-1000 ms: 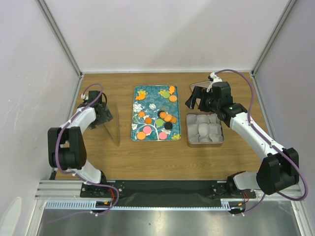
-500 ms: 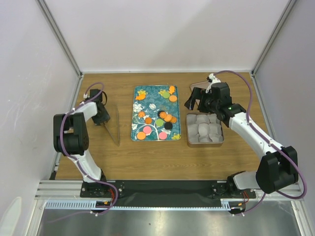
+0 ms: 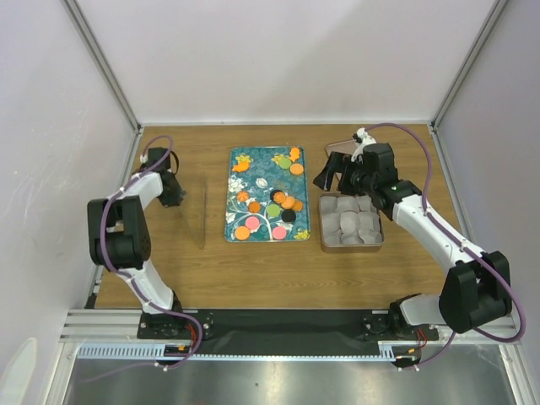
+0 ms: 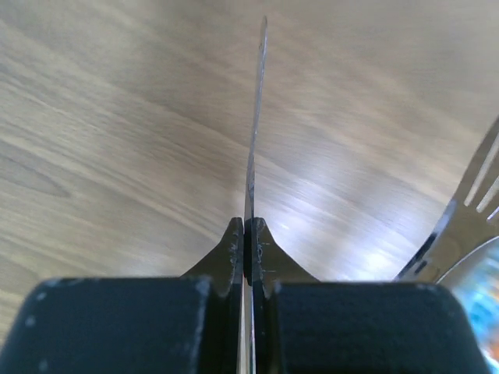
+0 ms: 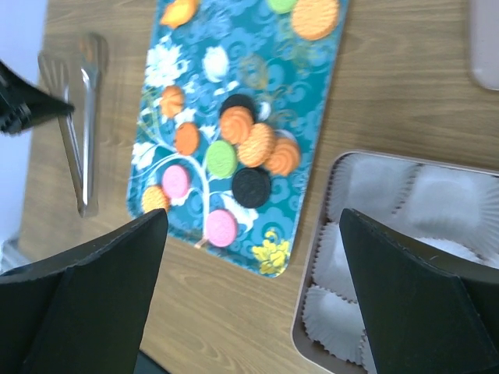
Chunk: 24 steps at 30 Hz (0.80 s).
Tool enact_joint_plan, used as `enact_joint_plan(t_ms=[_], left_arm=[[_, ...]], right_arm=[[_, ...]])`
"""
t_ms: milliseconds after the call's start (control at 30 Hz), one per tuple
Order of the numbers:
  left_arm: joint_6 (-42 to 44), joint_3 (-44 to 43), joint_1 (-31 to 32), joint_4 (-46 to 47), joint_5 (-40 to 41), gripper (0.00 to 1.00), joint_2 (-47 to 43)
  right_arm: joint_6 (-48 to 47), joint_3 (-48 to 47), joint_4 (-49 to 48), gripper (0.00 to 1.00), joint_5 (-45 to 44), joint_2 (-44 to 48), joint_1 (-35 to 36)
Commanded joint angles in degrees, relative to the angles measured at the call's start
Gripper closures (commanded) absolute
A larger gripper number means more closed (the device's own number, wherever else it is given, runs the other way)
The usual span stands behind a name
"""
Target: Pack the cookies
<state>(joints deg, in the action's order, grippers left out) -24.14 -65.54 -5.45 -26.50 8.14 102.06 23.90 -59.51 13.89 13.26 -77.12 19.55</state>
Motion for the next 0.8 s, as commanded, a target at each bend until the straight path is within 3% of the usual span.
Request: enact_joint_plan(t_ms=[0,267,400,633,767], left_arm=[[-1.34,-5.12,-0.26,0.75,-5.84,1.00,-10.99],[-9.93,-3.81,4.65,8.64,-24.12,1.00,-27.69],[-21.10,2.33,11.93,24.45,-35.19,1.00,-33.06],[-35.79,4.98,20.04,51.16,-40.92,1.00,-32.02],[-42.30,5.07,22.32,58.40,-41.54,1.00,-29.12]], right_arm=[[0.62,1.93,-6.23,0.00,7.73,2.76,-0.65],[11.93,5.10,-27.14,0.01,27.08,3.82,-0.31],[17.57,4.84,-37.16,0.01,28.67,3.65,3.64],[18.10,-0.35,-43.05,0.01,25.42,0.83,12.44],[16.62,-0.79,-44.21,0.00,24.01,0.57,14.28]])
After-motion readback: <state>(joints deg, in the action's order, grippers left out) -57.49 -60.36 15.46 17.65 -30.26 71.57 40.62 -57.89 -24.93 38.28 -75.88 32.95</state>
